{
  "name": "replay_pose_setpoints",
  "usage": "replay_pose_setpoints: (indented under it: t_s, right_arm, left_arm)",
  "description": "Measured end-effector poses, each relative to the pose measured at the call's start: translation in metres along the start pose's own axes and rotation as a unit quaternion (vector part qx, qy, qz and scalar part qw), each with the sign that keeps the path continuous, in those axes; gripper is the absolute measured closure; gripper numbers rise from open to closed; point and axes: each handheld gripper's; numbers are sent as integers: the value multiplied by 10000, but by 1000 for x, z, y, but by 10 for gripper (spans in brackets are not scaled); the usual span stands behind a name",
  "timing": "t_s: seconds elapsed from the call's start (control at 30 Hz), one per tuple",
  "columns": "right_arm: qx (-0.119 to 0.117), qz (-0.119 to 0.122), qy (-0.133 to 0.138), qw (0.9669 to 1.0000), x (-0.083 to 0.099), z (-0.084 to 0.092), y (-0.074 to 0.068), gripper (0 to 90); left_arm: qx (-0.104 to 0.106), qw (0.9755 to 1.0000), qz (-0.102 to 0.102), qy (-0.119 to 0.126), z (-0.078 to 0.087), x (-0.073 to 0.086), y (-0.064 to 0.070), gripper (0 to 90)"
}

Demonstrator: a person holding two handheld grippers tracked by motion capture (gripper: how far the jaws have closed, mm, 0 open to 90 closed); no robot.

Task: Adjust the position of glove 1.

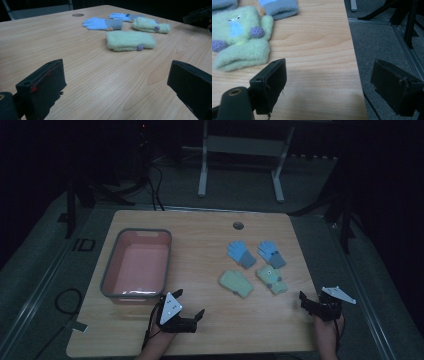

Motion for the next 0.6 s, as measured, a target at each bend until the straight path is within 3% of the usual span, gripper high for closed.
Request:
replay_pose_setpoints:
  t_s: [0.33, 0.4, 0.53, 0.6]
  right_arm:
    - [-128, 16, -383, 9992, -2, 0, 2, 128]
    - [-35, 15, -483, 9988, -7, 2, 3, 118]
    - [-22, -16, -501, 9987, -17, 9, 4, 144]
    - [-128, -61, -345, 9993, -26, 16, 5, 142]
  left_arm:
    - [29, 10000, -1, -50, -1, 0, 0, 18]
    - [35, 10000, 1, -50, -1, -1, 0, 17]
    - [33, 10000, 3, -43, -1, 0, 0, 18]
    - [35, 10000, 23, -31, -1, 0, -1, 17]
Point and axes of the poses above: each handheld gripper's, and its own axes: z roughly backward along the jaws, x roughly out of its underside, y roughly to its right, and after that the axes turned 5 degrees about z, right-handed
